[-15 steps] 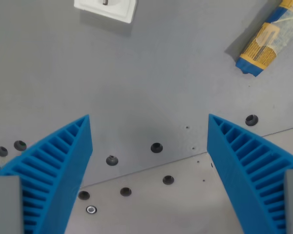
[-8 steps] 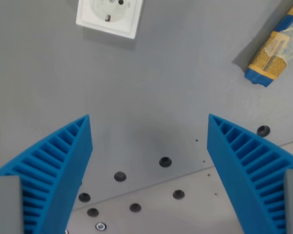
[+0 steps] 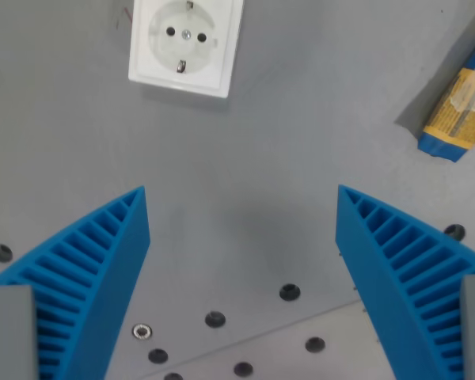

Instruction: Move above the white socket

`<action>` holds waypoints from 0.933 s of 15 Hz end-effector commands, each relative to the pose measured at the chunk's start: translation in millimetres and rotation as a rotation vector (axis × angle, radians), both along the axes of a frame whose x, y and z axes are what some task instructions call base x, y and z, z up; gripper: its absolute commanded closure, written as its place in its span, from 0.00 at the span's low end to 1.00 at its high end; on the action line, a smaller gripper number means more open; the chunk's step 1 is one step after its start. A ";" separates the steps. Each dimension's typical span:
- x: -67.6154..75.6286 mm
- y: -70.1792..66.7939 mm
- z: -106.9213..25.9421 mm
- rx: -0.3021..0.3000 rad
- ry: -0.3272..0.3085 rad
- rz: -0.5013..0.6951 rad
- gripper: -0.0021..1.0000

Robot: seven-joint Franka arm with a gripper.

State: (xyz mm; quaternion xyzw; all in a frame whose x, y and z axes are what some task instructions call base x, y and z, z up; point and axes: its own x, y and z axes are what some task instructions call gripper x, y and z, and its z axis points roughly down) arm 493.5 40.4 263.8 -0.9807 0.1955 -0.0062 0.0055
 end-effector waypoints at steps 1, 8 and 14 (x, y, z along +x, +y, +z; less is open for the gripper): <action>15.8 -0.8 -9.8 -0.046 0.021 -0.129 0.00; 33.8 -0.1 -35.2 -0.064 0.014 -0.186 0.00; 46.0 1.4 -53.2 -0.078 0.002 -0.220 0.00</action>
